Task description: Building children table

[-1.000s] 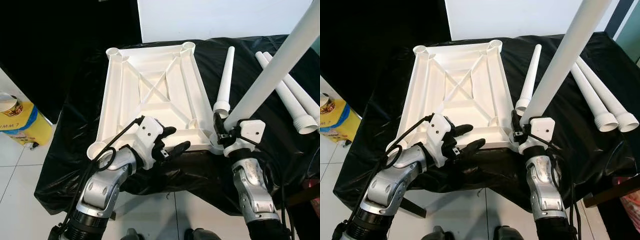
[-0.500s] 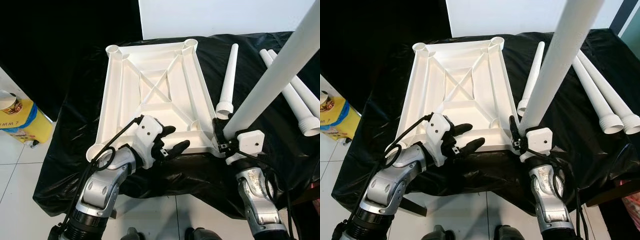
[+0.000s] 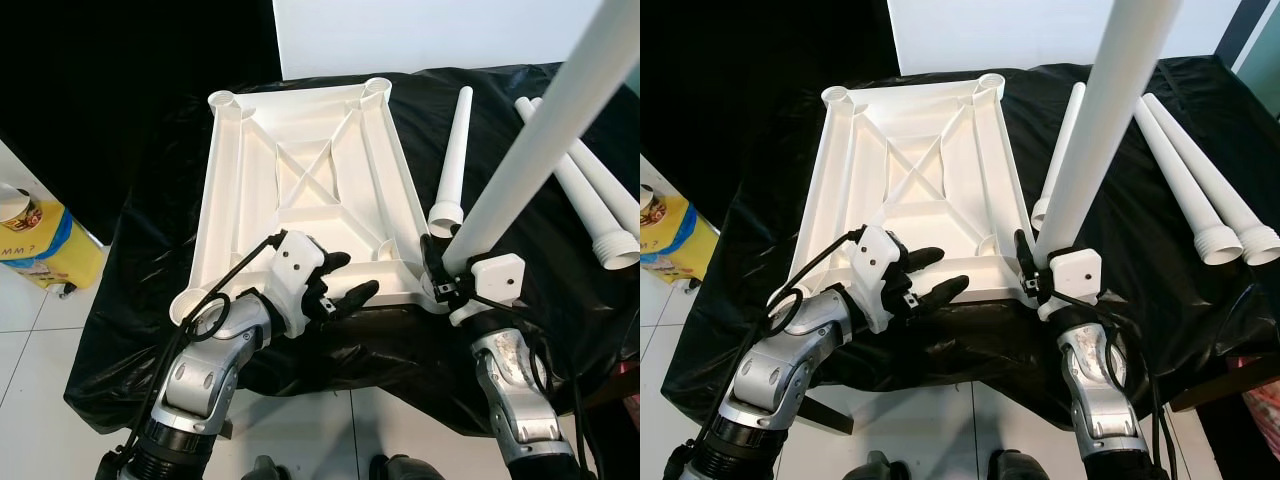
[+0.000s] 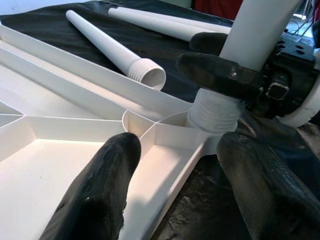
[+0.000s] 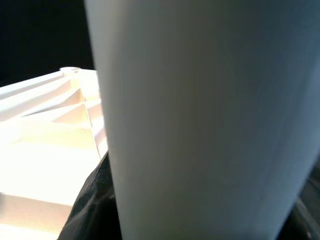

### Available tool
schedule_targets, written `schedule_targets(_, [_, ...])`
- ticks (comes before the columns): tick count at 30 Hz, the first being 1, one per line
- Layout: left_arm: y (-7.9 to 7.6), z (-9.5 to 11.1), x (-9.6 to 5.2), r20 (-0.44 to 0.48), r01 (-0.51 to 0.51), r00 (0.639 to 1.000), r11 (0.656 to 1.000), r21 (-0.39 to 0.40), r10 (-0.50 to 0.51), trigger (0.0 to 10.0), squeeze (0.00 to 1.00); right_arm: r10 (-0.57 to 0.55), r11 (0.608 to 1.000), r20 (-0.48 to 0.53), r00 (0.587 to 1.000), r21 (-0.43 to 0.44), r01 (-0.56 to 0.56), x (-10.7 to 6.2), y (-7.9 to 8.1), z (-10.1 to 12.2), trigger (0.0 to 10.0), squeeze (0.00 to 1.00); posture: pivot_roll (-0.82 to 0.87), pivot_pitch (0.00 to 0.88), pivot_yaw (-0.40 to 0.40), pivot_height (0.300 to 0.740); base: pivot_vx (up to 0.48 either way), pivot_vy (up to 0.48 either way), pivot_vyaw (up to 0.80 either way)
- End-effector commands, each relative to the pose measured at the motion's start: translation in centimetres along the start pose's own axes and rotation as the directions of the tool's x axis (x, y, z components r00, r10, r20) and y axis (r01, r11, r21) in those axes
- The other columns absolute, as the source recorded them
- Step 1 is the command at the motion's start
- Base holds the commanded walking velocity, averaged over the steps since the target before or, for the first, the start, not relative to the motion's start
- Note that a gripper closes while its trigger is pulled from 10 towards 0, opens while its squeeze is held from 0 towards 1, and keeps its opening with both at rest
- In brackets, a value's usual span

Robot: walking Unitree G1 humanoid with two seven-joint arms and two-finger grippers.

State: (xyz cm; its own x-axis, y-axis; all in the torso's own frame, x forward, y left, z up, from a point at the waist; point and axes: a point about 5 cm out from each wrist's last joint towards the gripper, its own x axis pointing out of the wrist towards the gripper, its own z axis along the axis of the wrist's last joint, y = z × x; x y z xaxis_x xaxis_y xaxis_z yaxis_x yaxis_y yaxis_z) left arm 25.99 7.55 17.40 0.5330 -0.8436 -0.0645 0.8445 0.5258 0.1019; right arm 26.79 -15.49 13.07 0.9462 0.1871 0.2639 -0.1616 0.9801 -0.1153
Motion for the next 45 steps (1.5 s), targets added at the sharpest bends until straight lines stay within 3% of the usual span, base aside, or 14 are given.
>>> schedule_targets(1, [0.1, 0.1, -0.2, -0.002, -0.058, 0.998, 0.998, -0.003, 0.058, 10.0, 0.00, -0.021, 0.998, -0.274, 0.961, 0.054, 0.037, -1.9, 0.1, -4.4, 10.0, 0.00, 0.02, 0.138, 0.050, 0.740, 0.000, 0.000, 0.00])
schedule_targets(12, [0.1, 0.0, -0.2, -0.002, -0.057, 0.998, 0.998, -0.003, 0.057, 10.0, 0.00, -0.085, 0.988, -0.326, 0.942, 0.092, 0.121, -2.1, -0.7, -4.9, 10.0, 0.00, 0.02, 0.131, 0.050, 0.740, 0.000, 0.000, 0.00])
schedule_targets(17, [0.0, 0.1, -0.1, 0.000, -0.051, 0.999, 0.999, -0.001, 0.051, 10.0, 0.00, -0.151, 0.970, -0.376, 0.914, 0.124, 0.211, -2.3, -1.3, -5.4, 10.0, 0.00, 0.02, 0.128, 0.051, 0.740, 0.000, 0.000, 0.00])
schedule_targets(31, [-0.2, 0.0, 0.1, 0.002, -0.035, 0.999, 0.999, -0.003, 0.035, 10.0, 0.00, -0.217, 0.927, -0.458, 0.862, 0.180, 0.329, -2.9, -1.8, -6.2, 10.0, 0.00, 0.00, 0.125, 0.048, 0.740, 0.000, 0.000, 0.00])
schedule_targets(41, [-0.4, 0.0, 0.2, 0.002, -0.032, 0.999, 0.999, -0.005, 0.032, 10.0, 0.00, -0.227, 0.913, -0.477, 0.849, 0.199, 0.356, -3.1, -1.8, -6.4, 10.0, 0.00, 0.00, 0.126, 0.046, 0.740, 0.000, 0.000, 0.00])
schedule_targets(45, [-0.4, 0.0, 0.2, 0.001, -0.035, 0.999, 0.999, -0.005, 0.035, 10.0, 0.00, -0.219, 0.923, -0.442, 0.870, 0.194, 0.332, -2.7, -1.5, -6.0, 10.0, 0.00, 0.00, 0.125, 0.046, 0.740, 0.000, 0.000, 0.00])
